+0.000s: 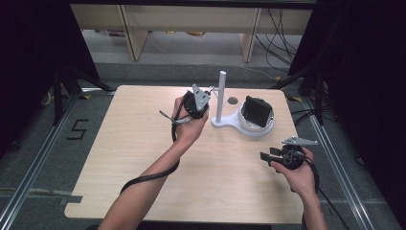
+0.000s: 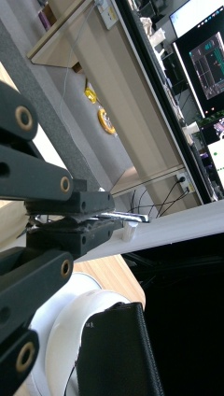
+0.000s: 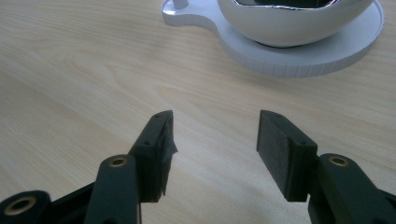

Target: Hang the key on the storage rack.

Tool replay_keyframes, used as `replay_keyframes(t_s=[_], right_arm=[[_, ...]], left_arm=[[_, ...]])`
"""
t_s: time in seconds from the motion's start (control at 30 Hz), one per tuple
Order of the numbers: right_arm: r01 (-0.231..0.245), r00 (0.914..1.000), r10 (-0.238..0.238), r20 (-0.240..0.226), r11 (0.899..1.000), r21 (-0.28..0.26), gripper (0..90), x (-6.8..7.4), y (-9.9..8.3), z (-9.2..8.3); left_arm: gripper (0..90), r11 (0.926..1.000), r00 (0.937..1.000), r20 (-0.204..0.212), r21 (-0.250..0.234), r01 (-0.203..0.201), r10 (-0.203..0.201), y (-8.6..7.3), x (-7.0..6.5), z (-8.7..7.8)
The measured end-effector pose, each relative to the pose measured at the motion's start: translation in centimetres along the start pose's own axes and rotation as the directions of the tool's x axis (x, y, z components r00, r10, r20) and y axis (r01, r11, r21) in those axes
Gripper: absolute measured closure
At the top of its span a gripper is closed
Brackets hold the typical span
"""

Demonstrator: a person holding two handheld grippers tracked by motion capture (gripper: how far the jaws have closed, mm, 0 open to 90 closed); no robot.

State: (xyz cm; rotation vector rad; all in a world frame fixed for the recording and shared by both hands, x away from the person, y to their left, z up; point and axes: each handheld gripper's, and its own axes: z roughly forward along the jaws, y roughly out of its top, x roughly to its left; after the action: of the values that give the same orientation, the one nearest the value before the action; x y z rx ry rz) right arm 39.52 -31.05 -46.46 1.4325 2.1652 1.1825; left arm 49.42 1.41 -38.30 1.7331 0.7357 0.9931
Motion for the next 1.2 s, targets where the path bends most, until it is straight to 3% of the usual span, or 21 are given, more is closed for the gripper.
replay_keyframes(t_s=[0.17,0.33,0.43,0.53,0.57,0.7,0.77,0.8,0.87,0.9,0.97,1.2], right_arm=[[-0.016,0.9998,0.016,-0.011,1.0,0.004,47.2,0.1,0.0,0.0],[-0.022,0.9997,0.022,-0.014,1.0,0.016,47.0,0.1,0.0,0.0],[0.02,0.9997,-0.021,0.013,1.0,0.019,46.8,-0.2,0.1,-0.1],[0.013,0.9999,-0.013,0.007,1.0,0.025,46.7,0.0,0.0,0.0],[0.011,0.9998,-0.011,-0.017,1.0,0.012,46.6,-0.1,0.0,0.2],[0.015,0.9999,-0.015,-0.003,1.0,0.011,46.5,-0.1,0.0,0.2],[0.002,1.0,-0.002,0.002,1.0,0.025,46.4,0.0,0.0,-0.1],[0.026,0.9995,-0.026,0.019,0.999,0.023,46.4,-0.1,0.0,-0.1],[0.024,0.9995,-0.025,0.02,0.999,0.024,46.4,-0.2,0.0,-0.2],[-0.017,0.9999,0.017,0.0,1.0,0.011,46.4,0.0,-0.1,0.0],[-0.024,0.9997,0.024,-0.003,1.0,0.016,46.4,0.0,-0.1,0.0],[-0.014,0.9998,0.014,0.01,1.0,0.025,46.4,0.0,-0.1,-0.1]], left_arm=[[84.9,0.9995,0.9995,0.002,-0.004,-0.033,0.033,0.2,-0.3,-0.1],[85.2,0.9994,0.9994,0.012,-0.012,-0.033,0.033,0.2,-0.4,-0.2],[85.3,0.9988,0.9987,0.018,-0.016,-0.047,0.047,0.2,-0.4,-0.2],[85.2,0.999,0.9987,0.028,-0.016,-0.041,0.041,0.2,-0.4,-0.2],[85.6,0.9991,0.9986,0.035,-0.018,-0.038,0.039,0.2,-0.5,-0.2],[86.6,0.9987,0.9972,0.057,-0.019,-0.047,0.048,0.3,-0.9,-0.2],[83.3,0.999,0.9972,0.063,-0.02,-0.04,0.041,0.4,-1.0,-0.2],[83.3,0.9991,0.9971,0.065,-0.018,-0.038,0.039,0.4,-1.0,-0.3],[83.3,0.9997,0.9966,0.08,-0.015,-0.021,0.022,0.4,-0.9,-0.4],[83.0,0.9999,0.9966,0.082,-0.01,-0.011,0.012,0.4,-0.9,-0.5],[82.5,1.0,0.9966,0.082,-0.007,0.001,0.0,0.3,-0.6,-0.8],[77.9,0.9992,0.9949,0.093,0.009,0.038,-0.039,0.0,0.4,-2.1]])
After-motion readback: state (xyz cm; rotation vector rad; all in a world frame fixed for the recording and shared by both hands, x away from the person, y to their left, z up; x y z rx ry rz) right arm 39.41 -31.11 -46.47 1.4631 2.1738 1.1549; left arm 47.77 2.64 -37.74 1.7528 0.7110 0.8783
